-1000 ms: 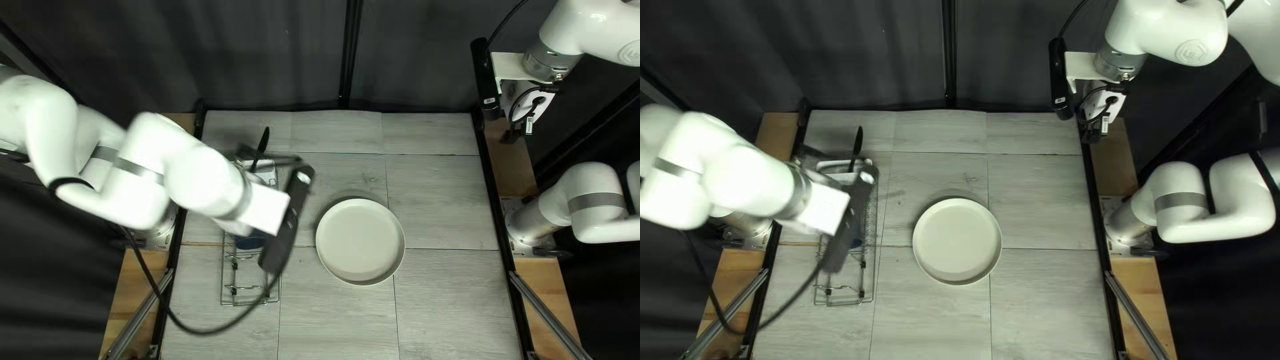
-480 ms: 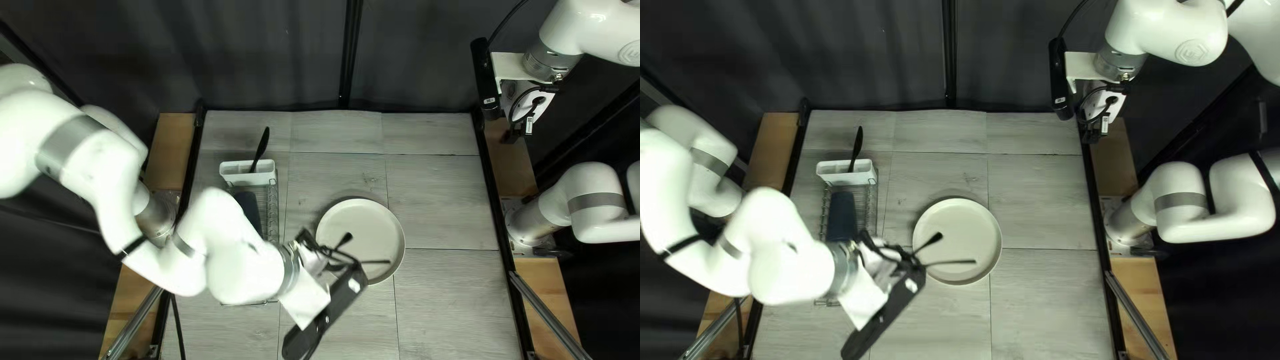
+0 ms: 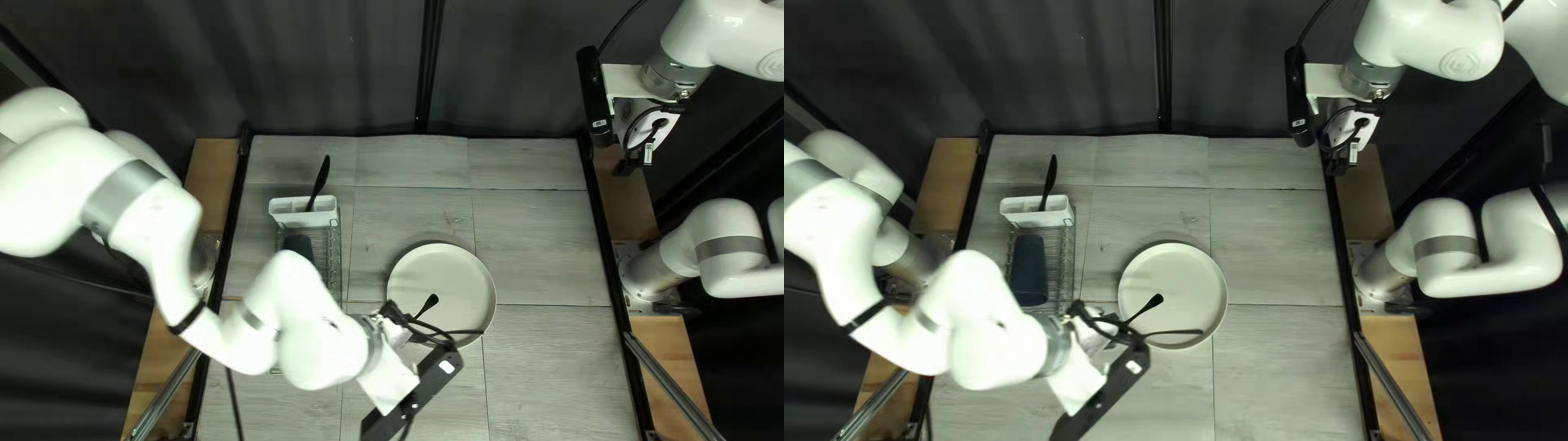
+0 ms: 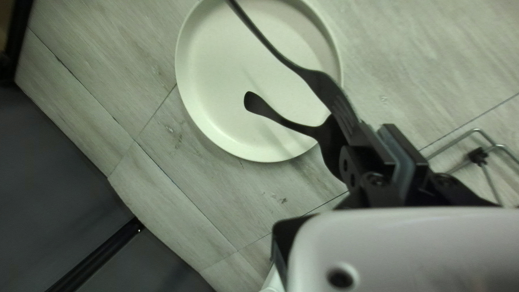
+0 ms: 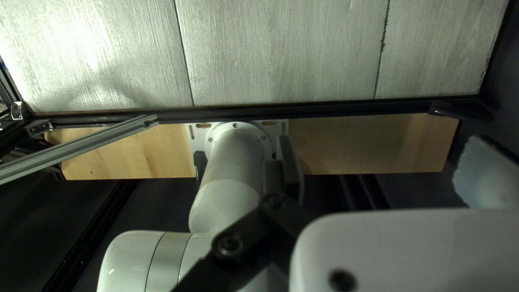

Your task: Pick up and place plate onto table. Place down one fork to the left of the plate. Place spoon and knife to the right of the plate. Place cup above the knife and spoon

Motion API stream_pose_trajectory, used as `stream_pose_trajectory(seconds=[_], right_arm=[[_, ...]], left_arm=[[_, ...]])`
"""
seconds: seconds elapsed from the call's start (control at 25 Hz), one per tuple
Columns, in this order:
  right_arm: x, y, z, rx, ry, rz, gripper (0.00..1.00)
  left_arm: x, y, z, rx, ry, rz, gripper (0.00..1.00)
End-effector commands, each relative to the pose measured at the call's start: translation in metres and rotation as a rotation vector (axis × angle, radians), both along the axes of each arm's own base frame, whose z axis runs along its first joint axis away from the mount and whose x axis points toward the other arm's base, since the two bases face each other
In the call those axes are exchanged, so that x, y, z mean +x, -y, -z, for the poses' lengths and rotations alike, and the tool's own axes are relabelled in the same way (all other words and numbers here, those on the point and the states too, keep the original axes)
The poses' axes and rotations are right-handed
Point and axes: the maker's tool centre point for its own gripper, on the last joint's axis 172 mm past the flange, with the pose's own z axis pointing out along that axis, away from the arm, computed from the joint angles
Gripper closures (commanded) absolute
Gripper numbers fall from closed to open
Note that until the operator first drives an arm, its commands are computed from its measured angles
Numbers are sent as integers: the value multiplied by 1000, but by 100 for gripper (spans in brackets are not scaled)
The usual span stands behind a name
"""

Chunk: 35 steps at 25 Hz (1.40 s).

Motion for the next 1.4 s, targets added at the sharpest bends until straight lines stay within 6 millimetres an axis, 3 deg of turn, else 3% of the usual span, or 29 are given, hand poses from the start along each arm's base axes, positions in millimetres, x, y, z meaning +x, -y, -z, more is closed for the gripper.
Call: stream_pose_trajectory(seconds=[0.04,0.4,1.16,1.2,1.24,1.28,1.32,1.4], right_arm=[[0,0,0,0,0,0,0],[0,0,0,0,0,0,0],[0,0,0,0,0,0,0],[0,0,0,0,0,0,0],[0,0,0,0,0,0,0],[0,0,0,0,0,0,0],[0,0,0,0,0,0,0],[0,0,0,0,0,0,0]], left_arm=[[9,-15,25,55,-16,-10,100],[20,-40,91,243,-11,-11,100],[25,-45,155,316,-54,-62,99],[26,-45,159,312,-54,-60,95],[27,-45,160,310,-54,-59,44],[27,-44,161,303,-55,-57,9],[26,-43,160,300,-55,-54,0],[25,-40,156,283,-57,-48,0]])
